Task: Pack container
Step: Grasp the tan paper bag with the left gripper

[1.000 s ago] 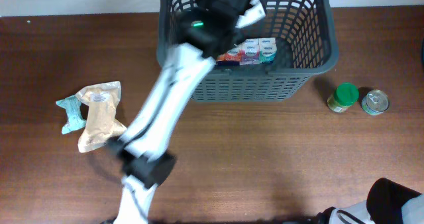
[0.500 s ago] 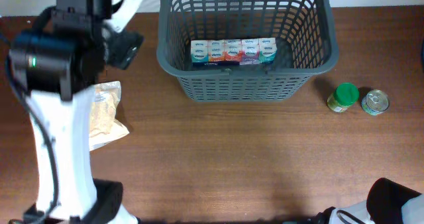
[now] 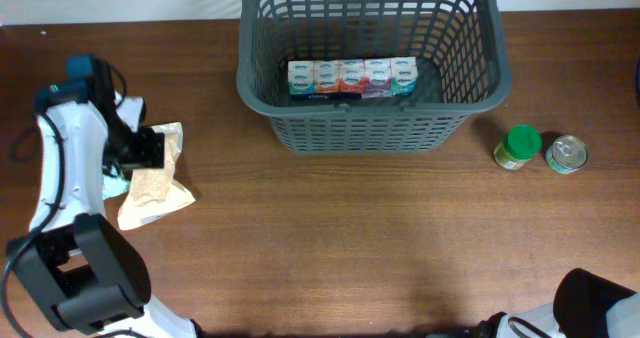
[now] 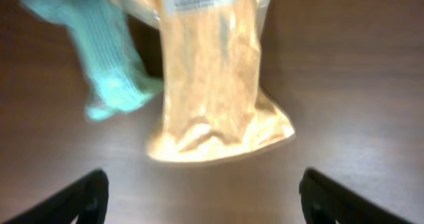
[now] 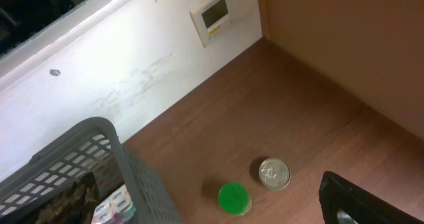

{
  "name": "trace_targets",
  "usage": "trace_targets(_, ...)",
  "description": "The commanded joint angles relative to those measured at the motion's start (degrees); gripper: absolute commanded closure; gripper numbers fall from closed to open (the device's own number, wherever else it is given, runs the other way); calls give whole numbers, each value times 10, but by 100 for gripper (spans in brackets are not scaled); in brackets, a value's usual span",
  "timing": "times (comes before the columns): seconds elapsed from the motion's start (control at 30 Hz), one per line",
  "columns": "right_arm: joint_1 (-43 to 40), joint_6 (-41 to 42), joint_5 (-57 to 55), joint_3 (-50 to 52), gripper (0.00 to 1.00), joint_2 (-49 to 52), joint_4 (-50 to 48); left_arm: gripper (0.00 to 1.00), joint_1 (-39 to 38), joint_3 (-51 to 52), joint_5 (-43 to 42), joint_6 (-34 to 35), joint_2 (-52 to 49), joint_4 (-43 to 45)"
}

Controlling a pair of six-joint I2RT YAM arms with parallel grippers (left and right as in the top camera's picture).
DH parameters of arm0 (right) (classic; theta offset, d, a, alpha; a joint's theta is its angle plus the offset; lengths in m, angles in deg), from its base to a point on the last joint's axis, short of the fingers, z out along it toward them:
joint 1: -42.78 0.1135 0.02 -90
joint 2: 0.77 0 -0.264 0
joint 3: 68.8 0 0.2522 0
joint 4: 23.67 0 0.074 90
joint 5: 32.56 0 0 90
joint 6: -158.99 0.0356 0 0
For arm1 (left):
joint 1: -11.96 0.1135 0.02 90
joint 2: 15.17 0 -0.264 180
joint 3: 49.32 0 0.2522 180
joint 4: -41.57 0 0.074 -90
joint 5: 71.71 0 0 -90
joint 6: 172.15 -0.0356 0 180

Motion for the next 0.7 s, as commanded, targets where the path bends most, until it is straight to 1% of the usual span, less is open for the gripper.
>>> trace_targets(0.0, -5, 5, -3, -2, 1, 2, -2, 16, 6, 71, -31, 19, -2, 70)
trace_targets(0.13, -5, 5, -3, -2, 1, 2, -2, 16, 5, 97, -27, 25, -19, 123)
trace_targets(0.23, -5, 5, -3, -2, 1, 2, -2, 16, 7, 99, -2, 40, -40, 145)
trace_targets(0.4, -5, 5, -3, -2, 1, 2, -2, 17, 7, 99, 0, 42, -69, 182)
trace_targets(0.6, -5, 5, -3, -2, 1, 2, -2, 17, 7, 99, -1, 93, -113, 209)
trace_targets(0.67, -5, 5, -3, -2, 1, 2, -2, 17, 6, 99, -1, 98, -126, 213)
